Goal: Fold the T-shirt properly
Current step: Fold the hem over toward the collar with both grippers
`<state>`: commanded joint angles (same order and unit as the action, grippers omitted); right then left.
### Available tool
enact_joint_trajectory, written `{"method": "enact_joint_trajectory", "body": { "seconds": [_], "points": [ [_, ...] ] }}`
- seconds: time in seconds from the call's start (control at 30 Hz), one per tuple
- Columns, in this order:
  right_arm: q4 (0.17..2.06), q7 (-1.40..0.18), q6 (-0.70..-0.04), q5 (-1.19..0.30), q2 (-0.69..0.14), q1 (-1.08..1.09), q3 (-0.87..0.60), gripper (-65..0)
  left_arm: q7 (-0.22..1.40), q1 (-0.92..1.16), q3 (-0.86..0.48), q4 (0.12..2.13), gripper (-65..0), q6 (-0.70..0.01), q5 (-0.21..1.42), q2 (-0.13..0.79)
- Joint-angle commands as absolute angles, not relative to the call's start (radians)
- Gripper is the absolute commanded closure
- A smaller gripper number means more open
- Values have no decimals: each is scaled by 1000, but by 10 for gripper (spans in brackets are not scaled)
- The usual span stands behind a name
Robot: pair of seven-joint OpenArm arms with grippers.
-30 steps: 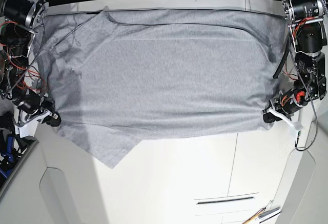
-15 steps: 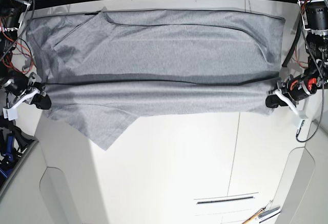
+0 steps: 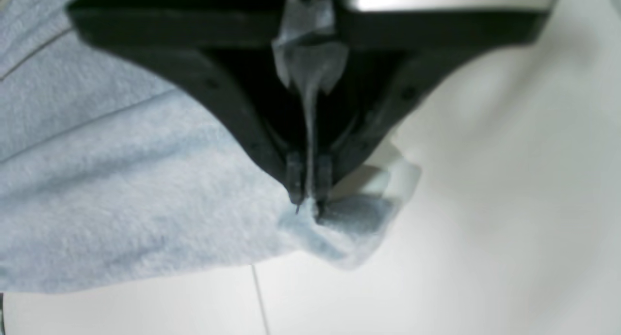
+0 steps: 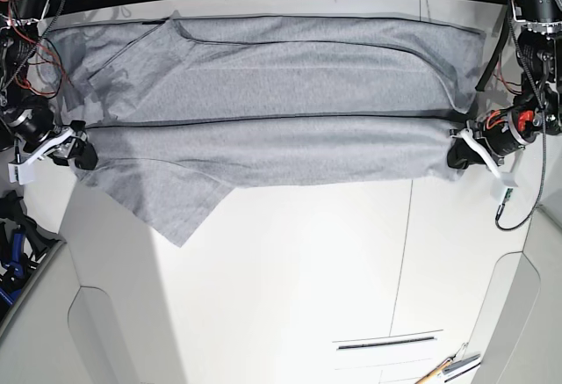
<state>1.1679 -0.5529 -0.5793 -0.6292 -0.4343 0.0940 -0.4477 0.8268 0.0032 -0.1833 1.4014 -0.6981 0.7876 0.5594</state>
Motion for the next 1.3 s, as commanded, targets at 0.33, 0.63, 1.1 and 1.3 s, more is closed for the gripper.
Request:
{"method": "enact_joint_trajectory", "body": {
  "seconds": [0.33,0.63,1.1,1.3],
  "points": [
    [1151,-413,-545,-413,-313,309,-449,-371,825,3,-183,1401,0,-698,782,559],
    [772,-291,-546,-330,-290,499,-303,-371,818,3,-183,1401,0,-698,782,559],
    [744,-445,-580,-408,-271,484,-73,-274,805,3,-183,1401,0,-698,697,479],
    [748,-502,-580,-409,-271,484,-76,0,804,3,-184,1401,0,-698,693,480]
  ]
}}
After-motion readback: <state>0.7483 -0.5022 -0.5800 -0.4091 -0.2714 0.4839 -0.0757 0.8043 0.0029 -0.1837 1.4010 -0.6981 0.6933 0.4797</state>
